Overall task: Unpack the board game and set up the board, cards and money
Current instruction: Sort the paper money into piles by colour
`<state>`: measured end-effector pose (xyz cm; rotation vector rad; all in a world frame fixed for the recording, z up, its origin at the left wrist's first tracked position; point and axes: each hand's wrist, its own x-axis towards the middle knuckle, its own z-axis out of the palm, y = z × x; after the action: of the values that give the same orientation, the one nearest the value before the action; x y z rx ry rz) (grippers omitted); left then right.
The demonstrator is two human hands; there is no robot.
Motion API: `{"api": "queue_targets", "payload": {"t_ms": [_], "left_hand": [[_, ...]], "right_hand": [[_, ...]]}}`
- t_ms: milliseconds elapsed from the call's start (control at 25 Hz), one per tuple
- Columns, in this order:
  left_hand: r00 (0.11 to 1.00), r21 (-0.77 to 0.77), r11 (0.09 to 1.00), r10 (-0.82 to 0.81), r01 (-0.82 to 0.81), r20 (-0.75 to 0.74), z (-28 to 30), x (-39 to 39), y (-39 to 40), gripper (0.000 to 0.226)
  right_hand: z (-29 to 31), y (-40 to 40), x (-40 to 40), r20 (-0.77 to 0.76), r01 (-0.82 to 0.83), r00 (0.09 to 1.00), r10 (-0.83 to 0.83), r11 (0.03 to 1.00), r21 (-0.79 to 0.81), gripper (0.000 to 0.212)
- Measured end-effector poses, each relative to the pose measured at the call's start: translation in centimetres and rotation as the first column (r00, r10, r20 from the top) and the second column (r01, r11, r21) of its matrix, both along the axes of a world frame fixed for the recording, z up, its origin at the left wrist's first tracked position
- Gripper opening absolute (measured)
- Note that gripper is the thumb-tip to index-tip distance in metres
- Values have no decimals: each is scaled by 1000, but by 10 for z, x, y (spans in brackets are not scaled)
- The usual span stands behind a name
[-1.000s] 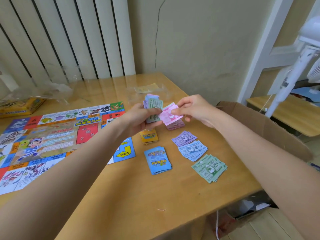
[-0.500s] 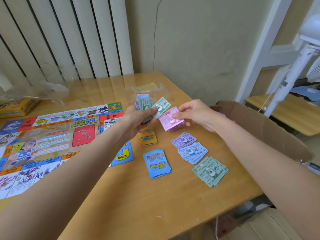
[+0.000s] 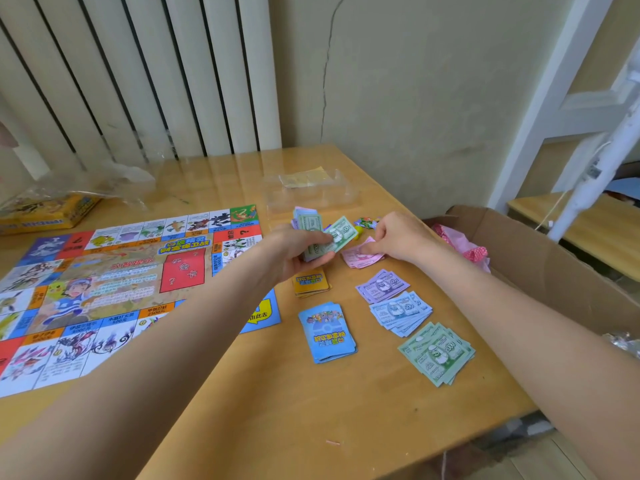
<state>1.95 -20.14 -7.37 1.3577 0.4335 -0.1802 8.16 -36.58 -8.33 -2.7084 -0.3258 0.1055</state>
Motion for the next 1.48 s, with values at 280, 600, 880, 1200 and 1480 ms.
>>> {"api": "queue_targets", "payload": {"t_ms": [280, 600, 880, 1200, 1480], "left_hand": [[998, -48, 999, -12, 15, 67, -6, -1, -1, 17], [982, -330, 929, -130, 169, 138, 8, -16, -2, 19], [991, -56, 992, -112, 117, 78, 9, -21, 1, 20], [987, 9, 989, -145, 145, 73, 10, -27, -6, 8], [975, 69, 983, -177, 169, 137, 11, -38, -15, 11]], "right_hand": [[7, 0, -2, -34, 123, 992, -119, 913, 389, 30], [28, 3, -18, -212, 55, 968, 131, 719, 693, 12], [38, -3, -28, -276, 55, 937, 214, 692, 720, 15], [37, -10, -36, -319, 47, 921, 226, 747, 663, 17], [36, -13, -50, -296, -67, 901, 318, 775, 629, 13]]}}
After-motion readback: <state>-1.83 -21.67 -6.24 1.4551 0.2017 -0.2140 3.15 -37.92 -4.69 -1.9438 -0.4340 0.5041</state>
